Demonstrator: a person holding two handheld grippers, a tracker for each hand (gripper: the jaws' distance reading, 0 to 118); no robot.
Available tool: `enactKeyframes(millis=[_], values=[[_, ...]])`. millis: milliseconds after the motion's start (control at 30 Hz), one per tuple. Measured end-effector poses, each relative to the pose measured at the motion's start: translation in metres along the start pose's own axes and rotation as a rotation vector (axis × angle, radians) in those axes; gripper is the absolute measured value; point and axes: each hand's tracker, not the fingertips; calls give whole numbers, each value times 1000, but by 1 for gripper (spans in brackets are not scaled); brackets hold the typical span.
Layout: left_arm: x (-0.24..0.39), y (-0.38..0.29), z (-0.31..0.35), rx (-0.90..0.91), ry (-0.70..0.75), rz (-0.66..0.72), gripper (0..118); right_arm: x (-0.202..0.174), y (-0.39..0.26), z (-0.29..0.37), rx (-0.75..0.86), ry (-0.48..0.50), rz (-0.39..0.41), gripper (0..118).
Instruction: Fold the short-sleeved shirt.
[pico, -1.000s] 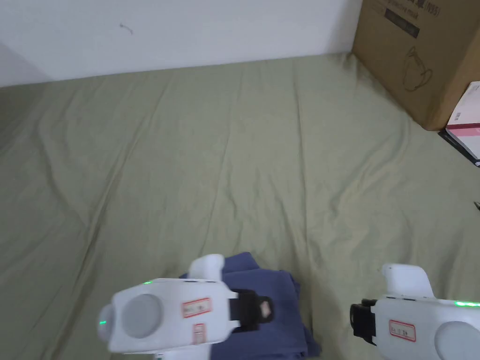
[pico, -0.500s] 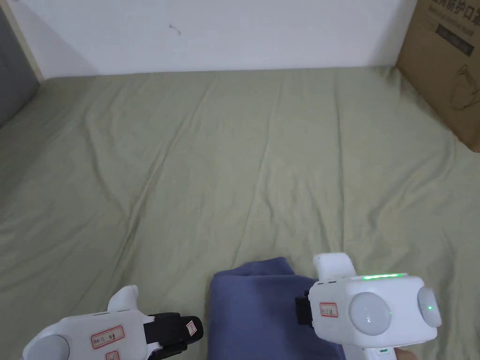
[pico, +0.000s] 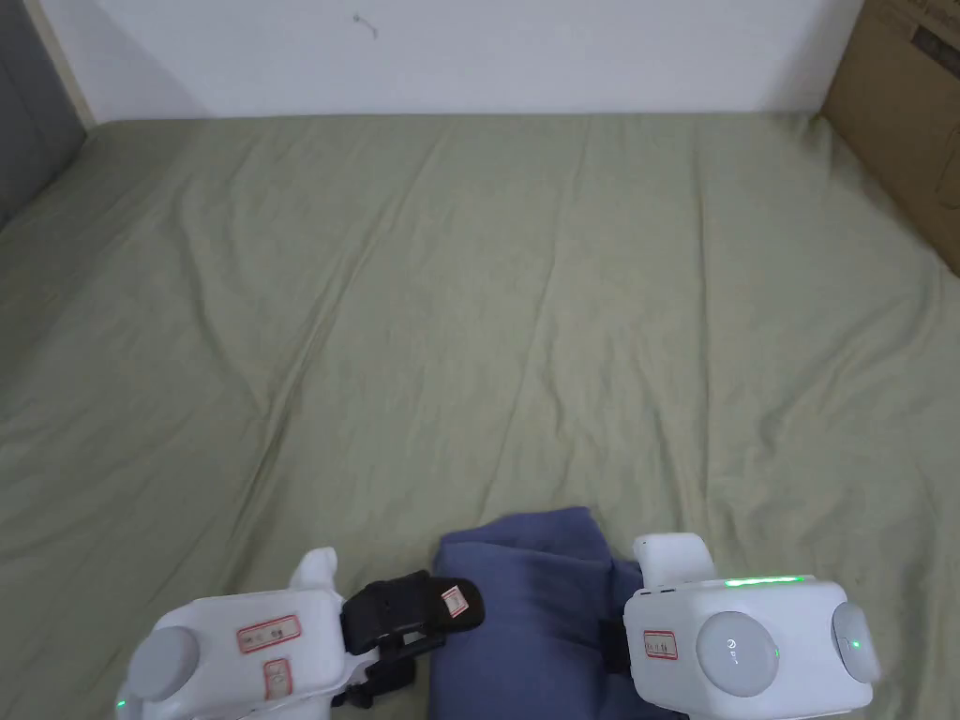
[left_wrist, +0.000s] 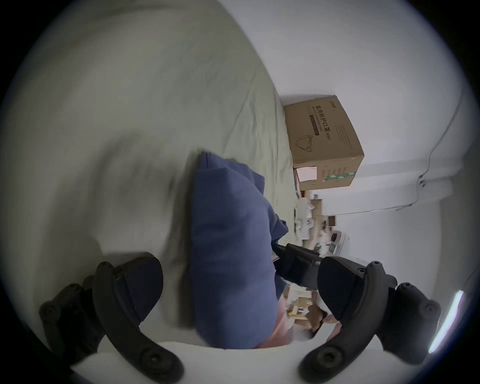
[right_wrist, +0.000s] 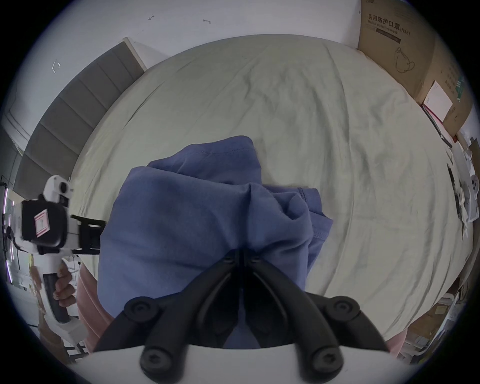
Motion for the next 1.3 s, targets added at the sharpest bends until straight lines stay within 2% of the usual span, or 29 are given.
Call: enactKeyframes(millis=[100, 133, 233, 267, 300, 367, 400, 467, 500, 533, 733, 967, 1233, 1300], values=[[-7, 3, -24, -32, -125, 35, 118, 3, 0, 1, -2, 13, -21, 3], [-7, 4, -29, -31, -159, 16, 114, 1, -1, 2, -34, 84, -41, 3], [8, 0, -40, -63, -95, 18, 99, 1, -1, 3, -35, 87, -53, 3], [10, 0, -42, -67, 51, -10, 64, 1, 0, 4, -29, 70, -50, 3], [6, 0, -43, -77, 109, 4, 33, 0, 0, 5, -32, 43, -44, 3], [-5, 7, -35, -69, -57, 59, 32, -4, 2, 12, -37, 76, -82, 3], [-1, 8, -33, -73, -14, 39, 32, -7, 3, 18, -25, 91, -99, 3], [11, 12, -27, -87, 63, -63, 32, -15, 8, 28, 14, 90, -84, 3], [12, 14, -19, -90, 82, -81, 32, -19, 11, 32, 33, 74, -72, 3], [15, 18, -12, -83, 106, -84, 32, -22, 15, 35, 84, 11, -33, 3], [23, 52, 53, -59, 281, -219, 32, -43, 30, 51, 151, -2, -16, 3], [3, 107, 160, -14, 648, -290, 32, -55, 31, 43, 149, -12, -15, 3], [-17, 163, 241, -14, 1376, -444, 32, -59, 29, 32, 109, -53, -4, 3], [-29, 174, 253, 17, 1510, -456, 32, -58, 29, 30, 103, -65, -4, 3]])
